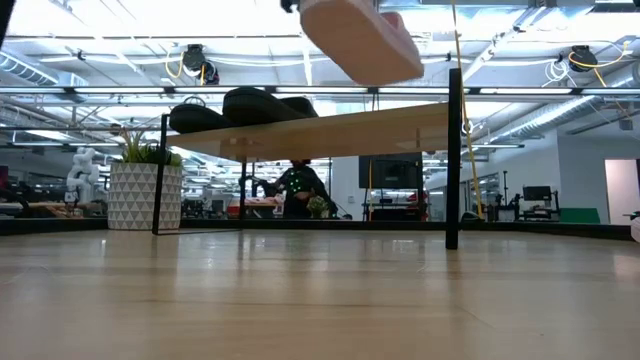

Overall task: Pick and place slides into the shelf
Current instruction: Put the left pink slide on the shelf

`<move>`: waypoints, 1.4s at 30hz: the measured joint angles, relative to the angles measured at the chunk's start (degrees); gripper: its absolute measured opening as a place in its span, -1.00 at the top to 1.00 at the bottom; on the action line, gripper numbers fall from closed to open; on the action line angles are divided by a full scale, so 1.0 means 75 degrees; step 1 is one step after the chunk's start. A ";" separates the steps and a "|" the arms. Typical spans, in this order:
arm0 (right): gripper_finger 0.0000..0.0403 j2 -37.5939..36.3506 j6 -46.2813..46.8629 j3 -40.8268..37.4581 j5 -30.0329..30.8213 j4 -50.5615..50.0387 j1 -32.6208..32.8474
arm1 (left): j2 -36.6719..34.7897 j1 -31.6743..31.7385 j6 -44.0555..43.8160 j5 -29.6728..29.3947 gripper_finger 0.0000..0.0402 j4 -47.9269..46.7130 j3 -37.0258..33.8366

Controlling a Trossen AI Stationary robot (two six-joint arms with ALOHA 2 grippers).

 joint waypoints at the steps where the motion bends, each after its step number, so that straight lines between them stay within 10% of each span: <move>1: 0.07 0.0000 0.0000 0.0000 0.0064 0.0000 0.0000 | -0.0265 -0.0024 0.0118 0.0000 1.00 0.0636 -0.0503; 10: 0.07 0.0000 -0.0141 0.0000 0.0538 -0.0029 0.0000 | -0.1345 -0.0206 0.0120 -0.0520 1.00 0.2602 -0.2668; 42: 0.07 -0.0003 -0.0809 0.0000 0.0527 -0.0436 -0.0002 | -0.0028 -0.0126 -0.0683 -0.1740 1.00 0.4091 -0.2509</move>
